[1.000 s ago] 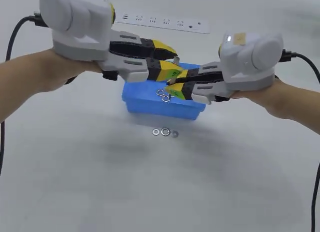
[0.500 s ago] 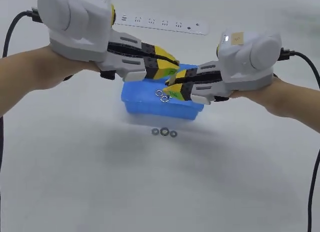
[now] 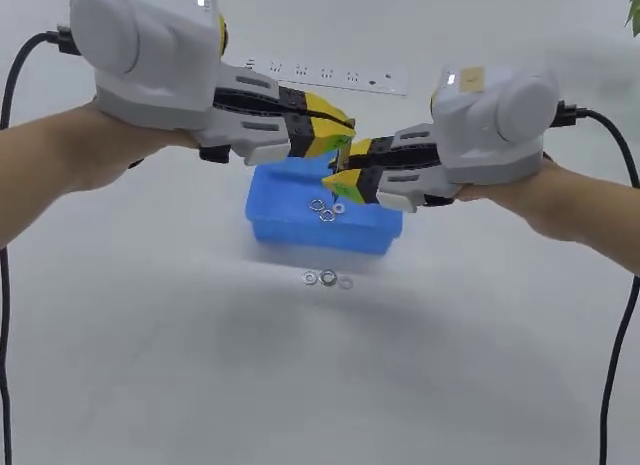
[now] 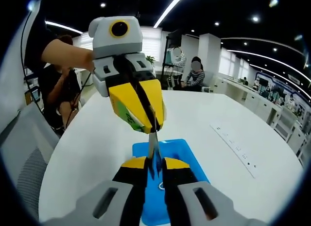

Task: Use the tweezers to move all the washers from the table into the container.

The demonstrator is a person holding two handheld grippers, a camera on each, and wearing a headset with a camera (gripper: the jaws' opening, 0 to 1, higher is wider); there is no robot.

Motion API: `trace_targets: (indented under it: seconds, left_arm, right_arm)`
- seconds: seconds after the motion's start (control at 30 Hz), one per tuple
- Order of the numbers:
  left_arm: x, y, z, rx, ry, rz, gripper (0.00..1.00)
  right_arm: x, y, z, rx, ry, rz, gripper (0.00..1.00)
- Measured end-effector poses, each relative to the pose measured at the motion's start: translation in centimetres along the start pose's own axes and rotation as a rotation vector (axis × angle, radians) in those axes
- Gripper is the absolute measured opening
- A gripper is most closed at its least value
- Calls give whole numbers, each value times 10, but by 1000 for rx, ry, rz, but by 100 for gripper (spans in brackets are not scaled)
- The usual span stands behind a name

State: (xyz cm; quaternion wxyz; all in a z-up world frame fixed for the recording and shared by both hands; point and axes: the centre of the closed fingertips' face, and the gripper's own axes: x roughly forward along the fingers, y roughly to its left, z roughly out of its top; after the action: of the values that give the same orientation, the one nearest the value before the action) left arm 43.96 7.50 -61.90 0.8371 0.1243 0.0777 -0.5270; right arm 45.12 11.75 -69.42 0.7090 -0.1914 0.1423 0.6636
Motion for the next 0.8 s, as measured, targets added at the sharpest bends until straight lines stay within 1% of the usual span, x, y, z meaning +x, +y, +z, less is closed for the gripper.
trace_targets:
  seconds: [0.07,0.17,0.3,0.37,0.47,0.53,0.63,0.7,0.77,0.8]
  left_arm:
    - [-5,-1,5,2,-10,6,4]
    - [-12,-4,8,9,-15,8,4]
    - [-21,-13,8,21,-13,10,4]
    - [-25,-19,8,21,-15,16,4]
    - [-31,-26,5,24,-20,25,4]
    - [-35,-32,4,28,-32,27,4]
    - [-38,-40,3,34,-41,28,4]
    - [-39,-45,3,25,-66,21,4]
    - [-40,-48,-1,21,-69,25,4]
    - [-40,-49,-4,25,-66,26,4]
  right_arm:
    - [-3,2,2,12,0,-6,15]
    - [-9,5,0,7,8,-20,23]
    - [-23,12,-6,19,12,-36,27]
    - [-31,15,-10,29,13,-54,30]
    - [-43,21,-15,43,2,-77,33]
    - [-50,24,-17,49,-4,-87,35]
    - [-61,34,-22,67,-7,-89,35]
    - [-65,39,-27,73,-9,-95,36]
    - [-67,44,-34,84,1,-94,39]
    - [-68,48,-41,93,17,-88,41]
